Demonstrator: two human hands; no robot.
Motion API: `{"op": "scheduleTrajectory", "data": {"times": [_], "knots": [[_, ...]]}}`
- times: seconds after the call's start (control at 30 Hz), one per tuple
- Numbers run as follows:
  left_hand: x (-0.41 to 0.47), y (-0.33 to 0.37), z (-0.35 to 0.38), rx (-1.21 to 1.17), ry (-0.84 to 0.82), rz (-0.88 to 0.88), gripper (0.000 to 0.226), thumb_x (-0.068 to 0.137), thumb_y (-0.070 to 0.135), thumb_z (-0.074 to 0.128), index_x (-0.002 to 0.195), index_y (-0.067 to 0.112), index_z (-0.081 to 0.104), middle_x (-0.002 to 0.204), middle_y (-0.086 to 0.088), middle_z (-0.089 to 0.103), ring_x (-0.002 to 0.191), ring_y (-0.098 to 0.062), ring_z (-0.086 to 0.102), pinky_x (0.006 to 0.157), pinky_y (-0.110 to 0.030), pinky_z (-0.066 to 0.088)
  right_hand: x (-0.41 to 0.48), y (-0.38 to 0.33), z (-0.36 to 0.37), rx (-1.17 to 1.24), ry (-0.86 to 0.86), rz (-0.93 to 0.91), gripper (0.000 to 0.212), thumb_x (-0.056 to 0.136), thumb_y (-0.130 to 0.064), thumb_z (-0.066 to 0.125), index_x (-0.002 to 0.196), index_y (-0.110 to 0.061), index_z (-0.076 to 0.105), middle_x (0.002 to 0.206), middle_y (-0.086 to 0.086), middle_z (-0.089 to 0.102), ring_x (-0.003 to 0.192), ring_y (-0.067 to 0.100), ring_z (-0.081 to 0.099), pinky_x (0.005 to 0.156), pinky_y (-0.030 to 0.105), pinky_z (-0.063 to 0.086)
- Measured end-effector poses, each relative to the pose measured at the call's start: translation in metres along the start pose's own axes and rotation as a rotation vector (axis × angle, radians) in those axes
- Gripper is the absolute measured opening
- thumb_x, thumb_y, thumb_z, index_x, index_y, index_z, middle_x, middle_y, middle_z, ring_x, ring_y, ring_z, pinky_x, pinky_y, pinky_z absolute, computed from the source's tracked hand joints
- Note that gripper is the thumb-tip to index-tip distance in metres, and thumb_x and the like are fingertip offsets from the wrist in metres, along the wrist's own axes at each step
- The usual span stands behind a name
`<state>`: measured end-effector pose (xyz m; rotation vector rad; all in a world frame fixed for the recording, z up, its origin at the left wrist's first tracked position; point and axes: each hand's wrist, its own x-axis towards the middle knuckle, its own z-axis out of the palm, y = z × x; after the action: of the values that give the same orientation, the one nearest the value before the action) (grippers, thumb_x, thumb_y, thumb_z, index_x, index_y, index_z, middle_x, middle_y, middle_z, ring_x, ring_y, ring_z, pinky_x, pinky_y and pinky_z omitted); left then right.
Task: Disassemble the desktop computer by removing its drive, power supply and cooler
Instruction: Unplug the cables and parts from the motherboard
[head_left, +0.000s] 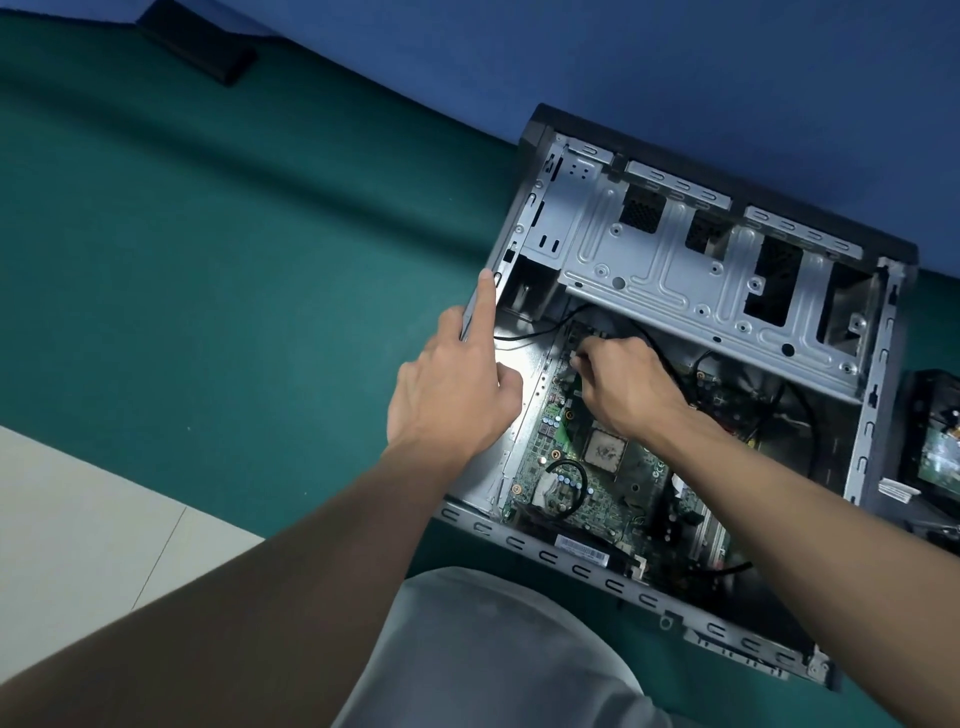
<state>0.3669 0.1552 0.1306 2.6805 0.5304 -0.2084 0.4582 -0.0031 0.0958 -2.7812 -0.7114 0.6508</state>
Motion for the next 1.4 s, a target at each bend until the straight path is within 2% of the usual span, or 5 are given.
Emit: {"op": "scheduleTrajectory", "data": {"times": [0.27,0.47,0.8,1.1,1.4], "knots": [[0.0,0.001,0.0,-0.001,0.005,-0.003,0.083,0.09,0.033,0.047,0.154,0.027,-0.007,0.126,-0.007,0.045,0.079,-0.028,0.055,0.066,-0.038,0.038,0.002,-0.006,-0.007,-0.079,-0.035,0.014,0.018,0.088,0.0,0.048,0.071,-0.008,0.049,0.065,0.007,0.051,0.059,0.025,0.049,0.055,0.034,0.04],[0.0,0.0,0.001,-0.01,-0.003,-0.009,0.083,0.09,0.033,0.047,0.154,0.027,-0.006,0.126,-0.008,0.046,0.074,-0.025,0.048,0.065,-0.037,0.037,0.005,-0.014,-0.014,-0.153,-0.085,-0.02,0.031,0.087,-0.004,0.051,0.058,-0.008,0.039,0.057,0.006,0.041,0.047,0.016,0.036,0.042,0.025,0.018],[-0.001,0.001,0.0,-0.015,-0.008,-0.017,0.084,0.09,0.035,0.047,0.154,0.027,-0.007,0.126,-0.008,0.046,0.071,-0.024,0.043,0.064,-0.037,0.034,0.013,-0.027,-0.025,-0.062,-0.228,0.153,0.025,0.09,-0.007,0.036,0.065,-0.014,0.035,0.068,0.004,0.04,0.069,0.026,0.044,0.068,0.035,0.035],[-0.001,0.002,0.0,-0.01,-0.005,-0.023,0.083,0.09,0.036,0.046,0.154,0.027,-0.006,0.124,-0.008,0.047,0.071,-0.023,0.04,0.064,-0.037,0.033,0.015,-0.027,-0.025,-0.022,-0.233,0.138,0.032,0.092,-0.003,0.035,0.061,-0.007,0.04,0.064,0.007,0.043,0.056,0.017,0.039,0.048,0.028,0.024],[0.001,0.003,0.0,-0.008,-0.002,-0.028,0.083,0.09,0.037,0.046,0.154,0.027,-0.005,0.122,-0.009,0.048,0.072,-0.022,0.041,0.063,-0.036,0.032,0.018,-0.015,-0.022,-0.063,-0.235,-0.055,0.032,0.087,-0.004,0.04,0.056,-0.011,0.035,0.053,0.005,0.035,0.048,0.019,0.036,0.044,0.026,0.026]]}}
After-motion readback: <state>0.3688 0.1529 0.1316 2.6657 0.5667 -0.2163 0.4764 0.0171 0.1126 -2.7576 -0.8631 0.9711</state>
